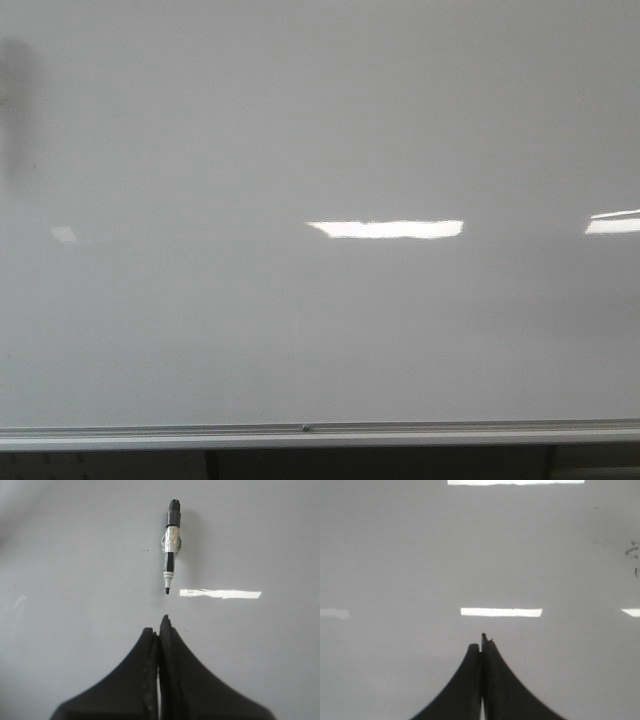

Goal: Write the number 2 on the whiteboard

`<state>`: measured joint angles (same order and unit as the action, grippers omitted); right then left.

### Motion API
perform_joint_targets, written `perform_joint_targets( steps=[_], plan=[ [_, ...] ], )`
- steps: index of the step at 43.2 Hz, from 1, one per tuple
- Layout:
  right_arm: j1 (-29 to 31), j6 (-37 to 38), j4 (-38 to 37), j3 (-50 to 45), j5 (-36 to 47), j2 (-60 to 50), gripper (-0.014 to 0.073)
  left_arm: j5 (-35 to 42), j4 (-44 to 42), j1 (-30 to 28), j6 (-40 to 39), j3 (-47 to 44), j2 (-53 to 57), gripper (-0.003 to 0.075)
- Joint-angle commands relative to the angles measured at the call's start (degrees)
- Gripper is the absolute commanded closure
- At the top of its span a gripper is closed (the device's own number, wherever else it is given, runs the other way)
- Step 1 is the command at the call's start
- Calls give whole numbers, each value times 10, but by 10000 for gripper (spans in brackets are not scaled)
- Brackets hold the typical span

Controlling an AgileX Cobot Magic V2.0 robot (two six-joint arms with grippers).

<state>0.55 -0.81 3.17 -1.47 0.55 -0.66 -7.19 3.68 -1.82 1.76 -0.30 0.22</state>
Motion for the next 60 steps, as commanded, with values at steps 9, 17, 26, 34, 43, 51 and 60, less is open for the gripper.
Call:
perform_joint_targets(
  steps=[9, 17, 26, 34, 43, 51, 60],
  plan=[
    [-1, -4, 0, 2, 48, -10, 660, 46, 5, 5, -2, -20, 15, 741],
    [-1, -4, 0, 2, 48, -10, 660, 46, 5, 5, -2, -20, 15, 741],
    [-1, -4, 0, 2, 48, -10, 660, 46, 5, 5, -2, -20, 15, 741],
    [-1, -4, 0, 2, 48, -10, 660, 47, 5, 5, -2, -20, 15, 741],
    [-1, -4, 0, 2, 47, -10, 660, 81, 5, 5, -2, -19, 15, 741],
    [-3, -4, 0, 47, -20, -10, 660, 107, 5, 5, -2, 11, 15, 741],
    [-3, -4, 0, 148, -114, 16, 660, 46, 5, 5, -2, 106, -3, 741]
  ],
)
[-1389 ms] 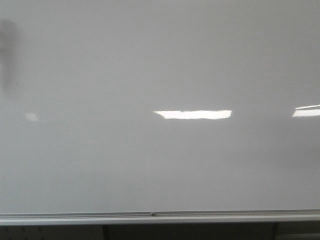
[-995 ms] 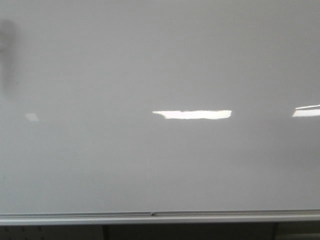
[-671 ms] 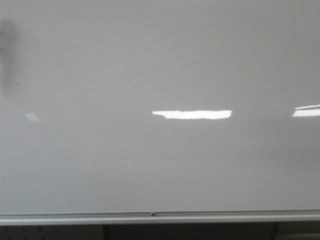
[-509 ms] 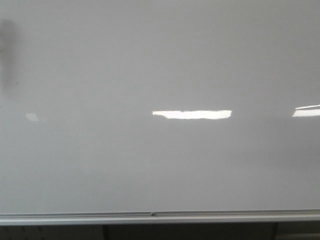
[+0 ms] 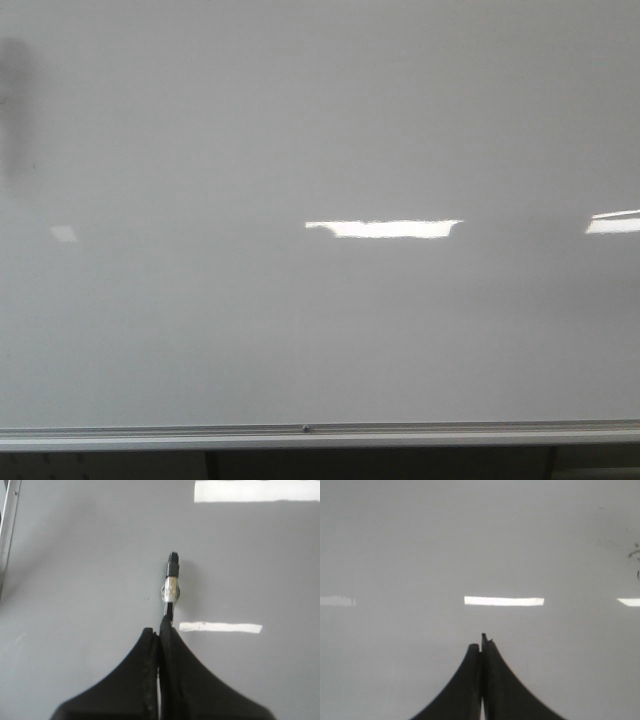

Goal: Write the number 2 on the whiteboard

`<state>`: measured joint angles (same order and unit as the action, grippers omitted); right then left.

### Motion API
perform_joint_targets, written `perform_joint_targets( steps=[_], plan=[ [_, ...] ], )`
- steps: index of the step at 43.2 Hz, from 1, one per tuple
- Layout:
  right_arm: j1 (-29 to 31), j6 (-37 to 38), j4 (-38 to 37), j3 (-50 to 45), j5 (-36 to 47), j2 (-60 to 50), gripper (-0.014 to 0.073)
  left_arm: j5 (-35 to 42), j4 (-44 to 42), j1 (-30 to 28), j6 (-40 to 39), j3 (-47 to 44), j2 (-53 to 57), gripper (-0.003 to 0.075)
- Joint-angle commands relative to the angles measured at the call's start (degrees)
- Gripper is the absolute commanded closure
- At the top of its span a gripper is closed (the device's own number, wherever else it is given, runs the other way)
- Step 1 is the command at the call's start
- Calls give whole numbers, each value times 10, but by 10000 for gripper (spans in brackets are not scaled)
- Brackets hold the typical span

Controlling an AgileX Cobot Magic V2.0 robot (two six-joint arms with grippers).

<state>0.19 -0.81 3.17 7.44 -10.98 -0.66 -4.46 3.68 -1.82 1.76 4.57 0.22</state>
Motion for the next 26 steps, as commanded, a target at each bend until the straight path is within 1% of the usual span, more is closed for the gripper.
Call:
perform_joint_targets(
  steps=[1, 4, 10, 18, 24, 26],
  plan=[
    [0, -4, 1, 73, -10, 20, 660, 6, 5, 5, -2, 70, -6, 741],
    [0, -4, 1, 114, -43, 49, 660, -33, 5, 5, -2, 109, -27, 741],
    [0, -4, 4, 202, -102, 113, 660, -89, 4, 5, -2, 196, -81, 741],
    [0, -4, 5, 305, -172, 208, 660, -190, 4, 5, -2, 320, -185, 741],
    [0, -4, 5, 334, -172, 261, 660, -247, 6, 5, -2, 382, -252, 741],
    [0, -4, 5, 334, -170, 275, 660, -249, 6, 5, -2, 388, -272, 741]
  ],
)
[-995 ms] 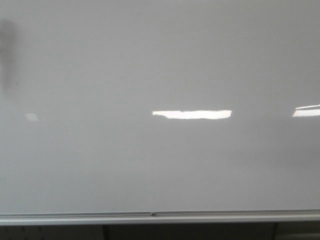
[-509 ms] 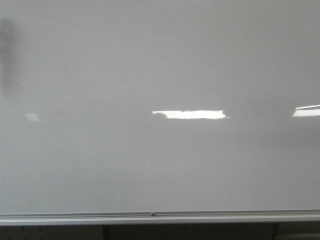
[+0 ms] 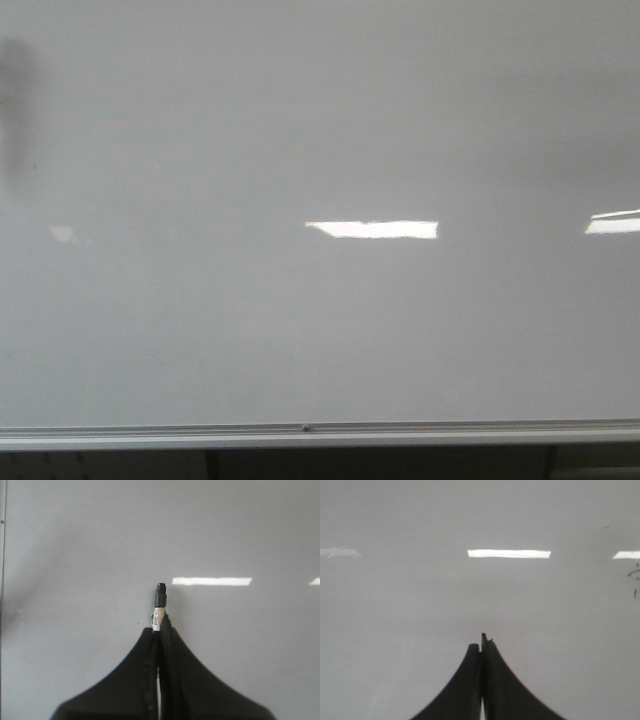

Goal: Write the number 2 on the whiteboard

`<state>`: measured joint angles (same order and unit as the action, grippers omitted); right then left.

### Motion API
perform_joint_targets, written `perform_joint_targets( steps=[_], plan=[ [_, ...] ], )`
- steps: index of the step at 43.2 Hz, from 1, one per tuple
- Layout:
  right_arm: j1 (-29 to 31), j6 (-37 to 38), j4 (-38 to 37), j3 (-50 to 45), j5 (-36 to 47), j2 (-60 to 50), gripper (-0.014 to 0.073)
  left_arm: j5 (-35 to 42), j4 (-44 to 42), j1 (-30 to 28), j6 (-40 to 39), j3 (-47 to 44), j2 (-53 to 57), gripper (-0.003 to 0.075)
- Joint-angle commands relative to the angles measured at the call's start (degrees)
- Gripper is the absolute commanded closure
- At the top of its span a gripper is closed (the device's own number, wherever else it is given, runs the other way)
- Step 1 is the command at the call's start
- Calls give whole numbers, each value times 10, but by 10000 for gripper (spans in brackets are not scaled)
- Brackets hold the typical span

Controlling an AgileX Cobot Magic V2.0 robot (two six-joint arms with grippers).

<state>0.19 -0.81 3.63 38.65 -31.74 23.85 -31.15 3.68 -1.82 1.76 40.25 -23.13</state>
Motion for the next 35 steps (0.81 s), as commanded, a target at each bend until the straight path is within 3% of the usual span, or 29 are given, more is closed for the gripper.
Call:
perform_joint_targets(
  steps=[1, 20, 23, 28, 31, 35],
  plan=[
    [0, -4, 1, 22, 38, 36, 660, 19, 6, 5, -2, 32, -42, 741],
    [0, -31, 1, 14, 38, 138, 637, -17, 10, 5, -2, 32, -148, 741],
    [0, -36, 1, 14, 37, 150, 568, -19, 10, 5, -2, 32, -162, 740],
    [0, -36, 1, 14, 37, 161, 330, -19, 11, 5, -2, 32, -183, 696],
    [0, -36, 1, 14, 37, 162, 181, -20, 12, 5, -2, 32, -193, 598],
    [0, -36, 1, 14, 37, 162, 42, -20, 12, 5, 0, 32, -208, 358]
  ],
)
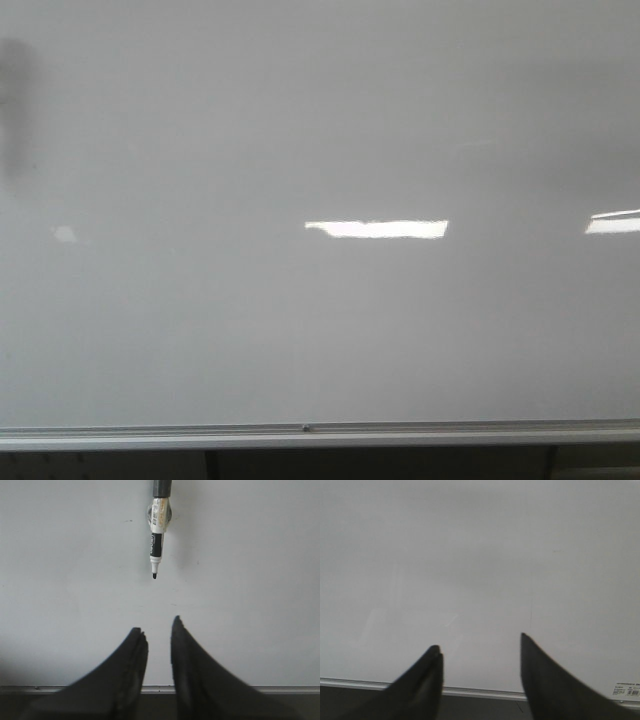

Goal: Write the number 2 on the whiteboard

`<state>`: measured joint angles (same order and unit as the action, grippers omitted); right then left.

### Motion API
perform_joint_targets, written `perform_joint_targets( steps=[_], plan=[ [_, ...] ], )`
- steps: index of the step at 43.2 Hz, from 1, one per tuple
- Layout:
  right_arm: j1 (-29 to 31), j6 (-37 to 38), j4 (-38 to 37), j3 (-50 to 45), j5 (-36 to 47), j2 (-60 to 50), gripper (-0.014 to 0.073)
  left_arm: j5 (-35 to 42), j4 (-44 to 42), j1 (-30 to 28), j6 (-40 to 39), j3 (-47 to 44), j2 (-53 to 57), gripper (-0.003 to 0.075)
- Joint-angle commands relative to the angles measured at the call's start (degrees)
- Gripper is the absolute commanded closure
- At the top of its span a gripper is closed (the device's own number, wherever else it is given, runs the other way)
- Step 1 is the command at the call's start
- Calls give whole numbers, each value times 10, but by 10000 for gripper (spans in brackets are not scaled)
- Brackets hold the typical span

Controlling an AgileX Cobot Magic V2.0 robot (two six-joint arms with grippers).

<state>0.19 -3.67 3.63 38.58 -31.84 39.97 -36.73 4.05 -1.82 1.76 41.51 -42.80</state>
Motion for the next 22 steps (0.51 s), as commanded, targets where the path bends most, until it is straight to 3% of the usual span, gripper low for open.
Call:
perform_joint_targets(
  steps=[1, 5, 7, 22],
  plan=[
    [0, -7, 1, 15, 38, 1, 31, 35, 9, 5, 4, 19, -15, 302],
    [0, -7, 1, 15, 39, 1, 33, 40, 9, 5, 8, 19, -29, 127],
    [0, -7, 1, 15, 40, 1, 33, 44, 9, 5, 8, 19, -39, 99],
    [0, -7, 1, 15, 42, 1, 33, 65, 6, 6, 9, 76, -168, 149]
  ],
)
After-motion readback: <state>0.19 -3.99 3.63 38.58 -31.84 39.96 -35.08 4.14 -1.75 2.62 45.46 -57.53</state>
